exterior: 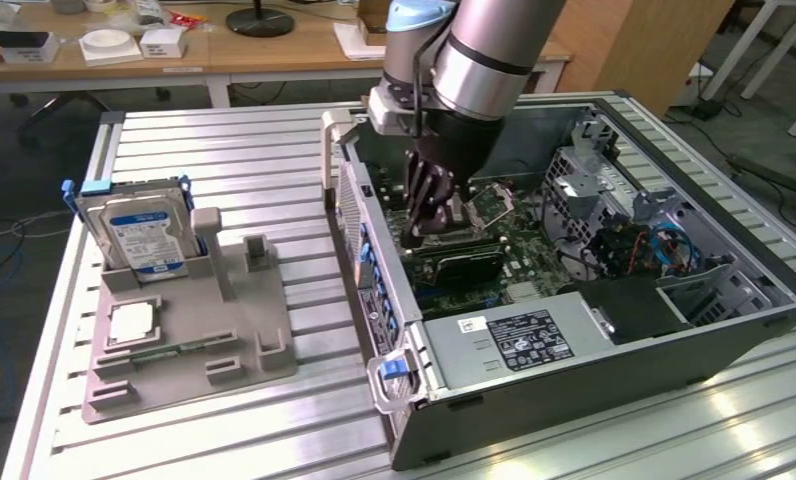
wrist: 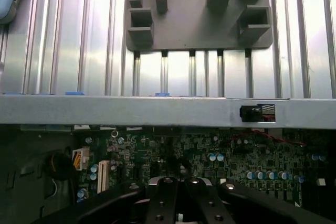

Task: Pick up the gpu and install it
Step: 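Press down on the gpu until it lock into place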

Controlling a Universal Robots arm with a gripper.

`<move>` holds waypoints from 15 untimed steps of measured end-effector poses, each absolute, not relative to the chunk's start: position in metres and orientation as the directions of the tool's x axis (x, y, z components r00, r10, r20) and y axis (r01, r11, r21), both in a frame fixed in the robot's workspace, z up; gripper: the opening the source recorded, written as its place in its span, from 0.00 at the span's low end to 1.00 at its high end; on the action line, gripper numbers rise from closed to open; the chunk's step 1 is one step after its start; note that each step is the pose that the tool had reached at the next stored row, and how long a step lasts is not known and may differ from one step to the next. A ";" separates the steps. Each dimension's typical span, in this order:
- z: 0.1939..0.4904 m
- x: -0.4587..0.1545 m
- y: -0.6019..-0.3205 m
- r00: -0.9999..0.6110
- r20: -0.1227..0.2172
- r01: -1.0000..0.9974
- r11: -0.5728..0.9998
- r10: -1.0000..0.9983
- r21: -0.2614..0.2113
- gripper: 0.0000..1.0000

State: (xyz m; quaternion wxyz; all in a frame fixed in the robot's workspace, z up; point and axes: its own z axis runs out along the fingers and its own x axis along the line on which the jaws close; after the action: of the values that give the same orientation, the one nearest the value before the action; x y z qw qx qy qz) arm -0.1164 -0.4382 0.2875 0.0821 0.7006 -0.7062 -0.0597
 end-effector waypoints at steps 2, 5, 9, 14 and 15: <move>0.287 -0.116 -0.435 -0.004 0.032 -0.977 0.011 -0.999 0.215 0.10; 0.287 -0.116 -0.433 -0.003 0.032 -0.969 0.011 -0.999 0.248 0.10; 0.287 -0.117 -0.433 -0.002 0.033 -0.963 0.011 -0.999 0.268 0.10; 0.287 -0.117 -0.432 -0.002 0.033 -0.963 0.011 -0.999 0.269 0.10; 0.287 -0.117 -0.432 -0.002 0.033 -0.963 0.011 -0.999 0.269 0.10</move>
State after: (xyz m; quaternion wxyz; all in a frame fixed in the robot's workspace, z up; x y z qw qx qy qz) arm -0.1167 -0.4316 0.2867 0.1075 0.6981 -0.7028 -0.0848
